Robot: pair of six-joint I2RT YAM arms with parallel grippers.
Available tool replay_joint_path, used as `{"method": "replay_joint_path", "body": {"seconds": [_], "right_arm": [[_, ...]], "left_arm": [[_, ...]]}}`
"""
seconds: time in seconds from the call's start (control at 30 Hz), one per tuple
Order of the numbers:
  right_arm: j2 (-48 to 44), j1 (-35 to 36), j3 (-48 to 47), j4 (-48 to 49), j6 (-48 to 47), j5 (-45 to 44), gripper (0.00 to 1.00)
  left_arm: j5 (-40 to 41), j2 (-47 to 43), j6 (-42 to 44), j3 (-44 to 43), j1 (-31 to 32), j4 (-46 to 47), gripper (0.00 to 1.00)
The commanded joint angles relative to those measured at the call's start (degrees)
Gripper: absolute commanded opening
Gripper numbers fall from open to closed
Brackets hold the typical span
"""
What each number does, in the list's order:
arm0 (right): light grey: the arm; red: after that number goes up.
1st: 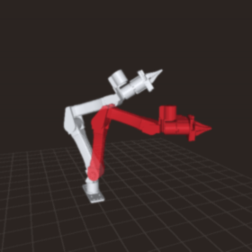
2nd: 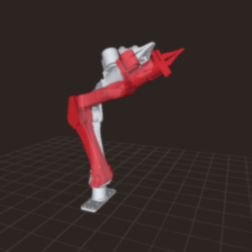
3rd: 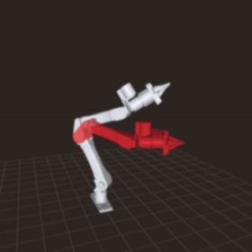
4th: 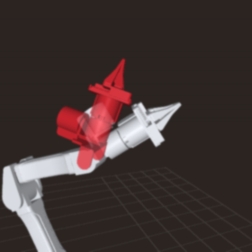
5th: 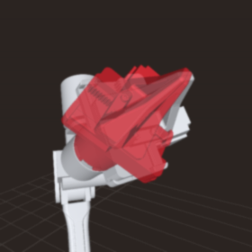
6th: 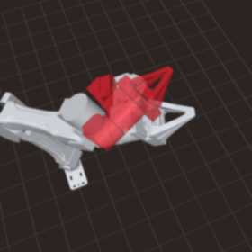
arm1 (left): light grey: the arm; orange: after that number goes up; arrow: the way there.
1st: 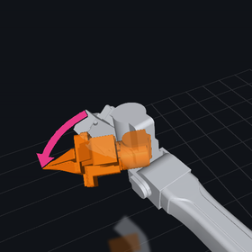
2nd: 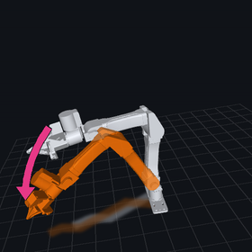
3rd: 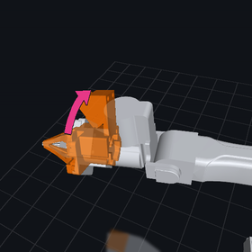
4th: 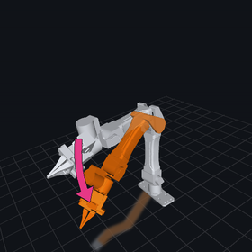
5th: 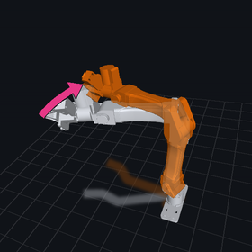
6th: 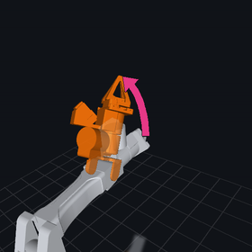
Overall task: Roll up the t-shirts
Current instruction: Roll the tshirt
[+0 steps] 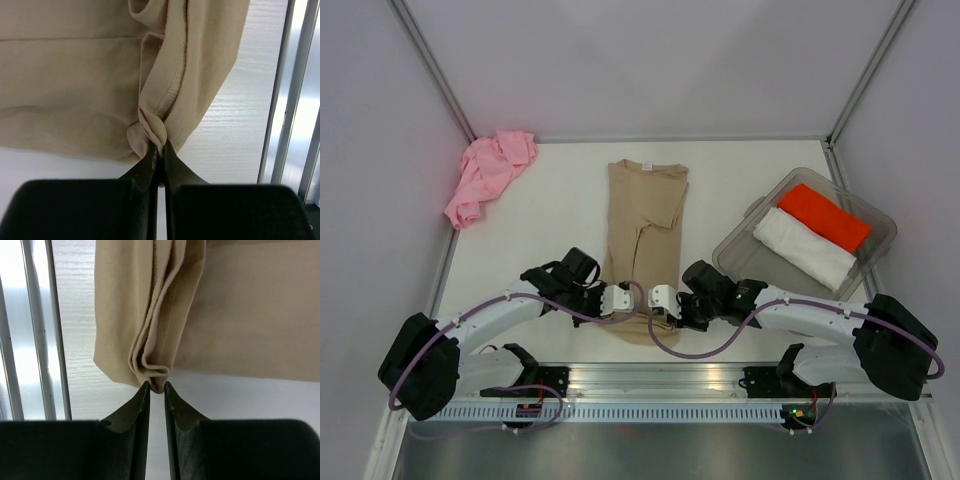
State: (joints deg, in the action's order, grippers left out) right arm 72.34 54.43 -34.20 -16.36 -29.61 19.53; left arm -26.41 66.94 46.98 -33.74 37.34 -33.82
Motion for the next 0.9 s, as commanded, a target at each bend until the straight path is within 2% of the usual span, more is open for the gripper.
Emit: {"method": "replay_joint_path", "body": {"seconds": [0.0,0.13,0.2,0.33,0.37,0.4,0.5,0.53,0.6,0.73,0.87], "right_arm": [[0.09,-0.47,-2.19,3.26,2.09,1.74,0.23],[0.61,-0.47,-4.64,3.44,4.72,4.28,0.24],[1.75,-0.47,-7.28,2.57,9.37,4.2,0.26],[3.78,-0.82,-9.49,5.09,26.57,6.05,0.29],[3.78,-0.82,-7.92,6.59,30.62,5.35,0.29],[3.43,-0.73,-6.69,8.26,39.01,4.65,0.3],[-0.78,-0.82,1.12,16.78,50.56,0.17,0.34],[-2.62,-0.73,3.58,22.63,52.87,-1.84,0.37],[-8.07,-0.73,10.09,27.93,58.14,-6.23,0.42],[-12.92,-0.65,14.59,27.18,61.24,-12.67,0.46],[-8.45,-0.29,14.25,30.85,62.21,-11.27,0.46]], "left_arm": [[3.38,-0.23,-5.23,0.51,-0.25,3.85,0.02],[4.0,-0.93,-7.69,-0.63,-0.25,2.98,0.02],[3.21,-1.54,-7.43,-1.07,-0.25,1.66,0.02],[2.86,-2.6,-7.34,-1.42,-0.34,0.16,0.02],[2.34,-2.77,-7.43,-1.68,-0.34,-0.88,0.02],[1.9,-3.04,-7.6,-1.94,-0.34,-1.24,0.02],[0.58,-3.83,-8.22,-2.56,-0.43,-3.0,0.02],[0.05,-4.18,-8.48,-2.65,-0.43,-3.35,0.02],[-0.65,-4.71,-7.61,-2.48,-0.43,-5.45,0.02],[-1.62,-5.85,-6.12,-1.6,-0.43,-7.92,0.02],[-2.06,-6.03,-6.55,-1.86,-0.43,-8.19,0.03]]}}
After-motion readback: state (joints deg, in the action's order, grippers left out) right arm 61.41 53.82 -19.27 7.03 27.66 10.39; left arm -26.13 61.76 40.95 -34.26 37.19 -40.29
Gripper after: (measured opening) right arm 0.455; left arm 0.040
